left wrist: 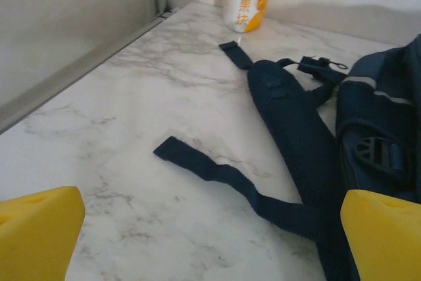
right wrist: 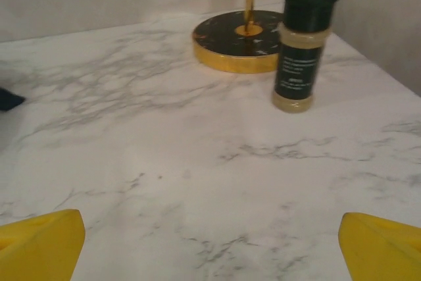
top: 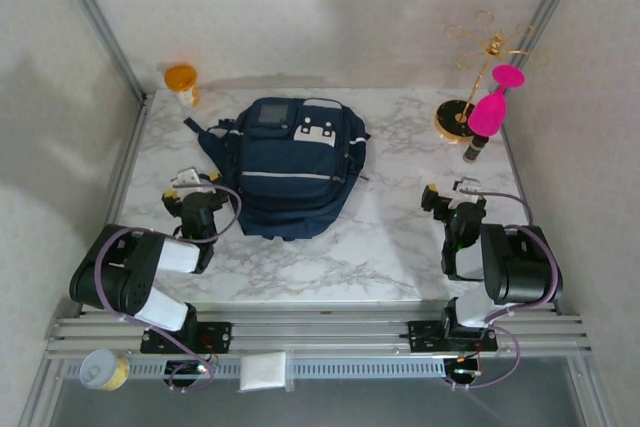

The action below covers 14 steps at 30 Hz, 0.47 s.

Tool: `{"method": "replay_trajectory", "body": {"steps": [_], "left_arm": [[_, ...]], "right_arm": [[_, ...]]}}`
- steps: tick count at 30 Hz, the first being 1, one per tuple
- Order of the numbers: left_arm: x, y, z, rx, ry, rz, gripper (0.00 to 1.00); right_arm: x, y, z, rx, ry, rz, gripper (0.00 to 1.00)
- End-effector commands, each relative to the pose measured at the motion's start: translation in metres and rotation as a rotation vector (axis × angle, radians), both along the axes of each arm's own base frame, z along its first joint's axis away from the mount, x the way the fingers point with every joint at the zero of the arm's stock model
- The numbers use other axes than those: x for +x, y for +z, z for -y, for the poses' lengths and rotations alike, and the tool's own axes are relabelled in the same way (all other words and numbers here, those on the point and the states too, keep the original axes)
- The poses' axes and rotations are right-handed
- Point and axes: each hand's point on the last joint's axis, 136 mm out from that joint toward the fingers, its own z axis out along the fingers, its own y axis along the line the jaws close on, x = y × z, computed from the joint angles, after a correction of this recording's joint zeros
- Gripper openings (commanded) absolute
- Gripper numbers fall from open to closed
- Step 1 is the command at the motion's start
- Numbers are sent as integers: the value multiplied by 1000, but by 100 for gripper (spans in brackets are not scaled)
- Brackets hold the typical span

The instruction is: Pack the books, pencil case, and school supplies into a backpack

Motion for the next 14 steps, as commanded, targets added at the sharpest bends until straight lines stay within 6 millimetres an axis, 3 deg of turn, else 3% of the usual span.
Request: {"method": "replay_trajectory", "body": {"steps": [1, 14], "left_arm": [[8, 29, 7, -9, -99, 133, 99], [5, 24, 5, -28, -113, 146, 99]], "right_arm": [[17, 37, -10, -31, 40, 130, 99], [19, 36, -17, -46, 70, 124, 99]]}}
